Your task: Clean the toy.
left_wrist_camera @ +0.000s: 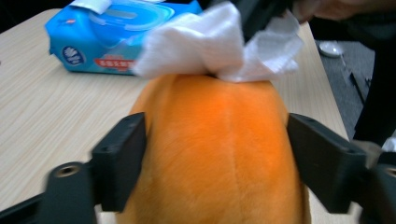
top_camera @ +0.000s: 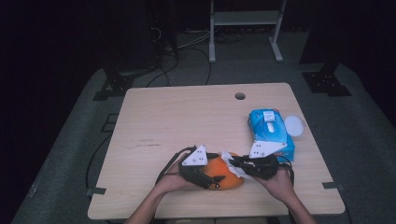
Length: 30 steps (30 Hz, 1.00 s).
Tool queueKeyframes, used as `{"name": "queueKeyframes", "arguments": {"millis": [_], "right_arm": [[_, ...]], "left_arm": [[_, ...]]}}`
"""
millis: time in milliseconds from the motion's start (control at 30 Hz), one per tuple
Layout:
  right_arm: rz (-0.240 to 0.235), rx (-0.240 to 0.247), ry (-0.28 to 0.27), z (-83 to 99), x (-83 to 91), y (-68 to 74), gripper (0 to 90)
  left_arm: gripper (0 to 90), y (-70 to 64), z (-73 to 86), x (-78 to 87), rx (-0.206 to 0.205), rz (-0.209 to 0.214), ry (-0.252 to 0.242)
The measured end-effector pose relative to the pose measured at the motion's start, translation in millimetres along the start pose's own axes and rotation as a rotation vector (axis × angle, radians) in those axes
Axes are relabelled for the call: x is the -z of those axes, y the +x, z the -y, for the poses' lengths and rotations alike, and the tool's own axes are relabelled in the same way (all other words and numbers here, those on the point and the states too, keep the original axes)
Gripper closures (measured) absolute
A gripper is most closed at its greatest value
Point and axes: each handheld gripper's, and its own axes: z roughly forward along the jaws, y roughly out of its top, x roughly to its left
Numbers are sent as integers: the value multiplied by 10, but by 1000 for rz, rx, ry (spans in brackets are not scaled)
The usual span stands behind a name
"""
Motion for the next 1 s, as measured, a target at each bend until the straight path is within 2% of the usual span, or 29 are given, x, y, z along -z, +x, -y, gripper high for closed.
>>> {"name": "queueKeyframes", "arguments": {"millis": [133, 200, 267, 300, 367, 433, 467, 533, 600, 667, 733, 867, 933, 1000], "right_arm": [[2, -21, 1, 42, 33, -50, 839], [4, -30, -3, 62, 51, -71, 839], [6, -31, -2, 70, 61, -83, 839], [9, -31, 2, 69, 64, -85, 839], [15, -29, 3, 56, 72, -82, 839], [16, -21, -21, 5, 94, -39, 839], [9, -18, -37, -17, 99, -18, 839], [-19, 5, -76, -85, 93, 53, 840], [-13, 43, -67, -153, 50, 142, 840], [-2, 66, -44, -176, 5, 175, 840], [-7, 57, -35, -145, -18, 147, 841], [-6, 46, -28, -88, -13, 95, 842], [-2, 38, -28, -74, 4, 75, 841], [4, 35, -25, -75, 13, 58, 841]], "left_arm": [[140, 43, 4, 41, 48, -9, 5], [140, 65, 17, 54, 69, -5, -1], [156, 89, 39, 51, 94, 8, 5], [221, 88, 53, 51, 100, 16, -5], [311, 75, 49, 52, 79, 11, 2], [369, 44, 22, 51, 45, -2, 7], [379, 28, 9, 46, 40, -1, 2], [404, -28, -32, 23, 1, 0, 4], [407, -73, -66, 8, -37, -5, 20], [406, -78, -66, 11, -46, -10, 26], [369, -50, -30, 12, -25, -3, 8], [188, 7, -2, 4, 41, 8, -8], [168, 36, 27, 9, 74, 19, -11], [240, 52, 37, 16, 87, 27, -15]]}}
